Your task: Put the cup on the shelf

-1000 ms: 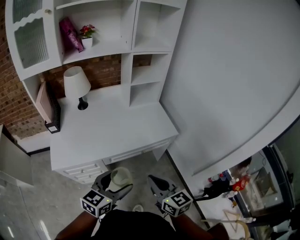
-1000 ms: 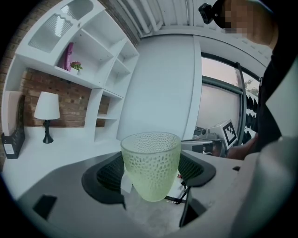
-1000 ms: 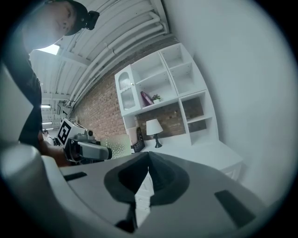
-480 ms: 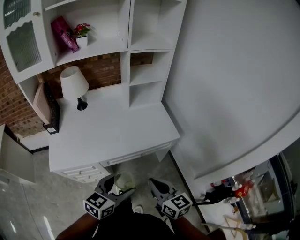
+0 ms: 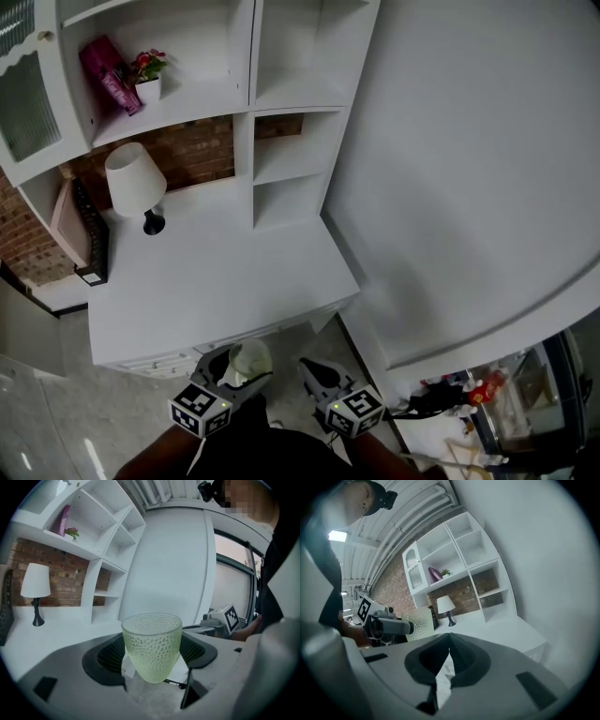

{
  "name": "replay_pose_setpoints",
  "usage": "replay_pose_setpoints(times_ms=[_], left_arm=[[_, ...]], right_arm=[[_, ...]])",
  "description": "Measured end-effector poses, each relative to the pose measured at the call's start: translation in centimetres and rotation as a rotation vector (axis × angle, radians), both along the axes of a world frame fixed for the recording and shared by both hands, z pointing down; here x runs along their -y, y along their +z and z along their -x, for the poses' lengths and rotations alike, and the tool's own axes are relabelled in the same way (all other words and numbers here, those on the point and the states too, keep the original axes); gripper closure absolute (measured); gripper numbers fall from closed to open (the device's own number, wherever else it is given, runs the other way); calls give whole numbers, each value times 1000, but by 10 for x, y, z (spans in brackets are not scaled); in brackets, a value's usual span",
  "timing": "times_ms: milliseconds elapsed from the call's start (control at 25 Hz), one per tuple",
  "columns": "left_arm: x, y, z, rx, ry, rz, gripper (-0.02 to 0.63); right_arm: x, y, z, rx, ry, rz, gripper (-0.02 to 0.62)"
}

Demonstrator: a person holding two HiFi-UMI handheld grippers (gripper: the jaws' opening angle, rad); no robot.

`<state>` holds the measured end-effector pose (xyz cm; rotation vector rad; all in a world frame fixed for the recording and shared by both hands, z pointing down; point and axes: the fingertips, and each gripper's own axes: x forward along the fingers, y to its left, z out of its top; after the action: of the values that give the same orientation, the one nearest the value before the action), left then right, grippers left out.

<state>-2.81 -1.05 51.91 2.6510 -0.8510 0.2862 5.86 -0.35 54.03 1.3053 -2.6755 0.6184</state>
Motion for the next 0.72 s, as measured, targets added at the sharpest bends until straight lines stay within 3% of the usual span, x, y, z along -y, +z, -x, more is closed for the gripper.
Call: replay_pose_setpoints(times_ms=[360,720], left_arm=[[94,-15,14,-10,-9,-49,250],[169,-21,29,-17,26,-69,250]], right_arm=[[90,-22,14,-44,-25,-36,589],[171,-29,20,-55,26,-54,589]])
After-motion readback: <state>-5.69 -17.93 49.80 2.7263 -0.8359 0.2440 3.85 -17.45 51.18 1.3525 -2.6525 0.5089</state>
